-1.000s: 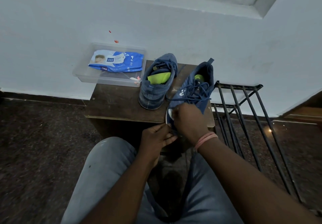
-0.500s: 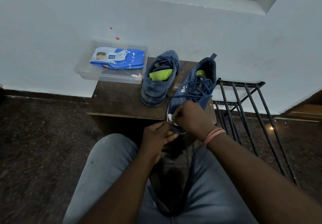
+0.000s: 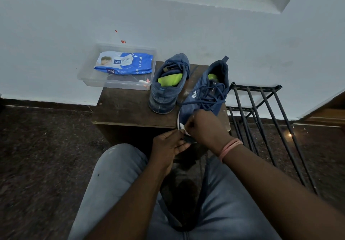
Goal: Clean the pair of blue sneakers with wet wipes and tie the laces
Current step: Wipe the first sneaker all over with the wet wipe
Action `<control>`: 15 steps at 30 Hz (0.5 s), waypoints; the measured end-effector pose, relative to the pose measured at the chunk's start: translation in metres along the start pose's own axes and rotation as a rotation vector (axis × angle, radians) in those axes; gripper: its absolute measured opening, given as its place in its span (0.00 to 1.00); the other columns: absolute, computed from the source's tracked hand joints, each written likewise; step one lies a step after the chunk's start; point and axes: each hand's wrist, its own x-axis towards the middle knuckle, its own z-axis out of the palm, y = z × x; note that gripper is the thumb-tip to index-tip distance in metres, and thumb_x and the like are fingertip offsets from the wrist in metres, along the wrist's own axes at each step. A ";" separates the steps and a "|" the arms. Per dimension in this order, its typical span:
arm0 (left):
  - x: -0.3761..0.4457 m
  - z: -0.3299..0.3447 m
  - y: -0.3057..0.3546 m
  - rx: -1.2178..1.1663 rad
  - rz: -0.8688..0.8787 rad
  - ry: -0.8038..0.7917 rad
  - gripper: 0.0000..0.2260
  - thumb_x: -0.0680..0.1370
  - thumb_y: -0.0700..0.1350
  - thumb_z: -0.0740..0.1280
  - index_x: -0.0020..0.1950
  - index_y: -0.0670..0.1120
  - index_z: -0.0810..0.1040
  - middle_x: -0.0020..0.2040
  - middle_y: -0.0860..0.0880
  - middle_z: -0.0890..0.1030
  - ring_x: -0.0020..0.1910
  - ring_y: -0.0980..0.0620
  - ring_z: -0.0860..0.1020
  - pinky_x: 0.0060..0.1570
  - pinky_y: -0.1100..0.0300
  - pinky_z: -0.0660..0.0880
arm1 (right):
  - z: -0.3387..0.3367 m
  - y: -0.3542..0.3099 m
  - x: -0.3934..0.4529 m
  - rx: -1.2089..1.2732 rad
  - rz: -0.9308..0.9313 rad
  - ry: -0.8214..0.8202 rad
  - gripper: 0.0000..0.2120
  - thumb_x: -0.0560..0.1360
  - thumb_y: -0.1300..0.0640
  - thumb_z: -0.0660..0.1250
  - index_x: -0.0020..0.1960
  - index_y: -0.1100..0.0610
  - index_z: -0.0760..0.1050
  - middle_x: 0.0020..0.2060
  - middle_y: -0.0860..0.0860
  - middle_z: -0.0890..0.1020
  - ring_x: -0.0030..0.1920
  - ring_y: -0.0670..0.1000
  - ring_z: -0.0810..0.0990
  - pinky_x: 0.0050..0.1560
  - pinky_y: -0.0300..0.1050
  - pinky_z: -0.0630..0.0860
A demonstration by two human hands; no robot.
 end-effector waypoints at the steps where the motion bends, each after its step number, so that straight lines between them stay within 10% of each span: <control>1: -0.001 0.000 0.000 -0.007 -0.009 0.006 0.06 0.80 0.38 0.70 0.47 0.38 0.86 0.46 0.39 0.86 0.43 0.47 0.85 0.46 0.57 0.83 | 0.000 0.002 0.001 -0.053 0.009 0.033 0.14 0.75 0.59 0.67 0.30 0.56 0.75 0.30 0.53 0.78 0.31 0.52 0.76 0.32 0.41 0.65; 5: 0.000 0.002 0.004 -0.027 -0.021 0.023 0.05 0.80 0.37 0.70 0.47 0.38 0.84 0.42 0.42 0.86 0.40 0.50 0.85 0.41 0.59 0.82 | 0.007 0.001 0.011 -0.224 -0.010 0.233 0.10 0.79 0.53 0.67 0.44 0.59 0.80 0.45 0.56 0.81 0.44 0.58 0.82 0.37 0.44 0.68; 15: 0.000 0.000 0.004 -0.022 -0.013 0.004 0.06 0.80 0.37 0.69 0.46 0.38 0.84 0.40 0.42 0.86 0.39 0.49 0.85 0.44 0.58 0.84 | 0.012 0.008 0.014 -0.155 -0.033 0.202 0.15 0.77 0.53 0.67 0.34 0.59 0.77 0.34 0.56 0.80 0.34 0.54 0.78 0.33 0.42 0.66</control>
